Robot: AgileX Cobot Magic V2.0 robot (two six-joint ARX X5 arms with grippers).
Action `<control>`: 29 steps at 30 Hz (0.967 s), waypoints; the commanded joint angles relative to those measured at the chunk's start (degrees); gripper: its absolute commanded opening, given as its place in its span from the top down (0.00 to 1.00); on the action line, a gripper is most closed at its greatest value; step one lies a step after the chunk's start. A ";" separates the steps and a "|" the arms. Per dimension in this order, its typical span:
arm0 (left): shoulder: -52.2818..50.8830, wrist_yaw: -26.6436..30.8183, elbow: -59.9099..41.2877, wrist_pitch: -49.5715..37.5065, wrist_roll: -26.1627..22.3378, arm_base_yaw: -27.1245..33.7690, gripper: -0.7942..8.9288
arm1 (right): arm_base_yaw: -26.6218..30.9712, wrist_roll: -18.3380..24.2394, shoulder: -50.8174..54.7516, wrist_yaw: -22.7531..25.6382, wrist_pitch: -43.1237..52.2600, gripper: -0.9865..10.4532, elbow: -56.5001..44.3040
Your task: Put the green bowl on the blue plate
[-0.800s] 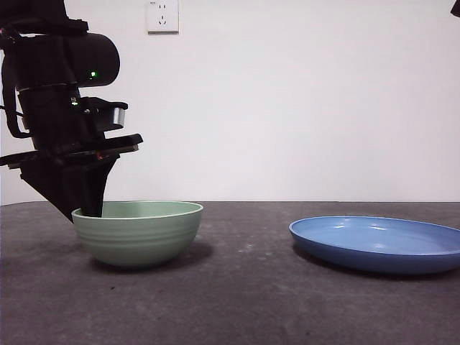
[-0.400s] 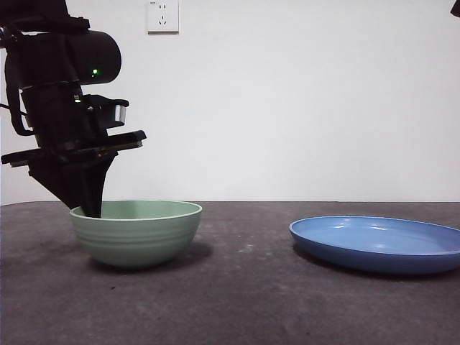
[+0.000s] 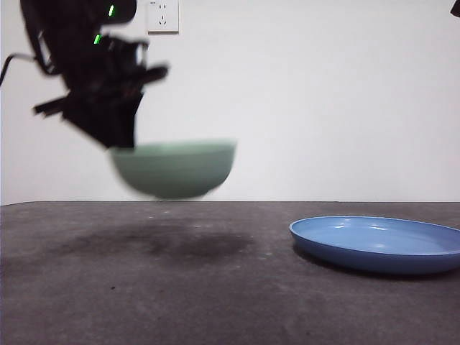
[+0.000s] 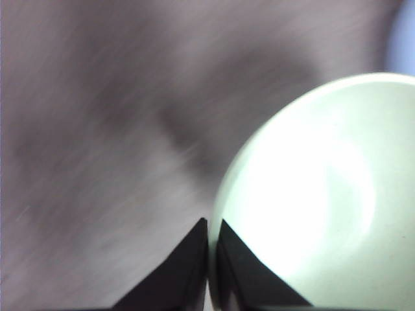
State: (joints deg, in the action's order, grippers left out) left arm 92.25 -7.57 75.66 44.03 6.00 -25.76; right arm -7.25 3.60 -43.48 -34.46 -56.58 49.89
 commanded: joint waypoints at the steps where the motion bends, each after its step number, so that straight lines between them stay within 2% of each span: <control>1: 0.31 -0.68 3.85 0.22 2.19 -2.25 0.91 | -0.22 -0.90 -0.22 0.04 0.44 0.58 1.18; 11: 4.46 -0.59 14.58 0.26 2.67 -9.92 0.91 | -0.22 -2.25 -0.09 0.02 0.44 0.58 1.20; 21: 19.37 -0.57 29.20 1.55 2.64 -15.30 0.91 | -0.22 -4.26 3.58 0.87 0.33 0.58 1.22; 29: 32.22 -0.57 42.05 4.31 2.40 -18.27 0.91 | -0.22 -4.74 6.73 5.16 -2.03 0.58 1.22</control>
State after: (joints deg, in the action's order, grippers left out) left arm 122.08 -7.84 115.33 48.25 8.29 -43.20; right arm -7.25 -0.47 -36.69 -29.91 -58.72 49.89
